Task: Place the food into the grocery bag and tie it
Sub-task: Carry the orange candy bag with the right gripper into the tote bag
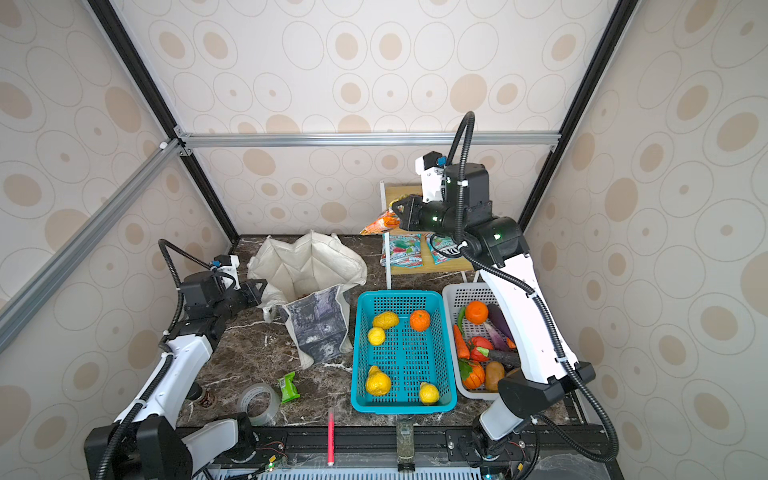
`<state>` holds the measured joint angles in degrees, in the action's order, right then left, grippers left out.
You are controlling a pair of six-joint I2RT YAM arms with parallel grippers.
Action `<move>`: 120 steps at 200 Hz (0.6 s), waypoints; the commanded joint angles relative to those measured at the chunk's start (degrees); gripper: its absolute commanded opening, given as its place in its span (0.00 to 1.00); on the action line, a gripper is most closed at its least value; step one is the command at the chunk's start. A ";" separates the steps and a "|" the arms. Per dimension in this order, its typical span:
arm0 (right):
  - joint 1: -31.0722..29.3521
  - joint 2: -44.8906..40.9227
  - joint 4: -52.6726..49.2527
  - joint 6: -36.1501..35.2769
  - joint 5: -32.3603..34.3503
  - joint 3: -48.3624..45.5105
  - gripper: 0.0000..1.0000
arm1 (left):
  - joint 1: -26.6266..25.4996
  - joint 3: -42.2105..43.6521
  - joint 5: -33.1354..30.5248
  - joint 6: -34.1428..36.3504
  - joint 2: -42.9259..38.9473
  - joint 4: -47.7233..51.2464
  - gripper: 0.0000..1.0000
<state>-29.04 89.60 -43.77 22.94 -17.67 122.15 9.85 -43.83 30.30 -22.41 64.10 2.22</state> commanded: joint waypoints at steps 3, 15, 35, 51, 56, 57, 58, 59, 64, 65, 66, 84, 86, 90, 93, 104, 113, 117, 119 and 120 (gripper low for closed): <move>-5.52 -1.95 0.84 -2.08 0.58 1.68 0.00 | -0.12 -0.27 0.71 1.22 -0.12 -1.32 0.00; -9.07 -1.18 0.96 -2.63 1.46 1.91 0.00 | -0.14 -0.21 1.10 0.97 0.04 -1.58 0.00; -13.60 1.25 1.90 -2.64 0.94 2.64 0.00 | -0.16 0.09 1.66 0.53 0.06 -2.22 0.00; -15.72 4.37 2.56 -2.19 0.13 4.03 0.00 | -0.17 0.23 2.57 0.12 0.37 -2.42 0.00; -16.23 5.39 3.07 -1.74 -0.35 4.33 0.00 | -0.12 0.22 2.77 0.03 0.41 -2.56 0.00; -16.31 5.58 3.12 -1.70 -0.48 4.42 0.00 | -0.15 0.23 2.80 0.02 0.42 -2.56 0.00; -16.40 5.84 3.23 -1.55 -0.55 4.50 0.00 | -0.12 0.24 2.82 0.01 0.42 -2.52 0.00; -16.49 6.06 3.37 -1.48 -0.71 4.59 0.00 | -0.11 0.19 2.82 0.01 0.42 -2.55 0.00; -16.93 7.22 3.85 -1.05 -1.47 5.03 0.00 | -0.15 0.30 2.91 -0.07 0.29 -2.67 0.00; -16.97 7.46 3.94 -0.92 -1.66 5.12 0.00 | -0.17 0.22 2.92 -0.08 0.27 -2.75 0.00; -17.00 7.75 4.04 -0.72 -1.79 5.21 0.00 | -0.13 0.23 2.92 -0.08 0.25 -2.75 0.00; -17.85 12.57 5.54 0.72 -4.76 7.44 0.00 | -0.17 0.57 2.74 -0.16 -0.11 -3.19 0.00; -17.95 13.17 5.71 0.88 -4.92 7.72 0.00 | -0.13 0.54 2.74 -0.10 -0.11 -3.19 0.00; -17.98 14.40 5.86 1.24 -5.19 8.32 0.00 | -0.16 0.59 2.95 -0.16 -0.11 -3.26 0.00; -18.03 15.24 5.96 1.50 -5.39 8.90 0.00 | -0.13 0.54 3.04 -0.18 -0.03 -3.27 0.00; -18.09 18.91 5.45 2.17 -5.93 12.18 0.00 | -0.11 0.43 3.83 -0.33 0.29 -3.35 0.00; -18.24 22.07 4.29 2.25 -6.59 14.96 0.00 | -0.12 0.43 4.36 -0.43 0.46 -3.38 0.00; -18.32 23.41 3.99 2.06 -6.96 15.92 0.00 | -0.13 0.43 4.55 -0.48 0.44 -3.57 0.00; -18.33 24.17 3.85 1.97 -7.12 16.37 0.00 | -0.10 0.48 4.60 -0.58 0.42 -3.59 0.00; -18.33 24.46 3.77 1.99 -7.25 16.54 0.00 | -0.10 0.49 4.59 -0.64 0.42 -3.56 0.00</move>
<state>-46.76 109.06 -41.12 24.01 -21.80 132.79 9.85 -43.22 32.29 -22.79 64.31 0.80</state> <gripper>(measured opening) 0.041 0.047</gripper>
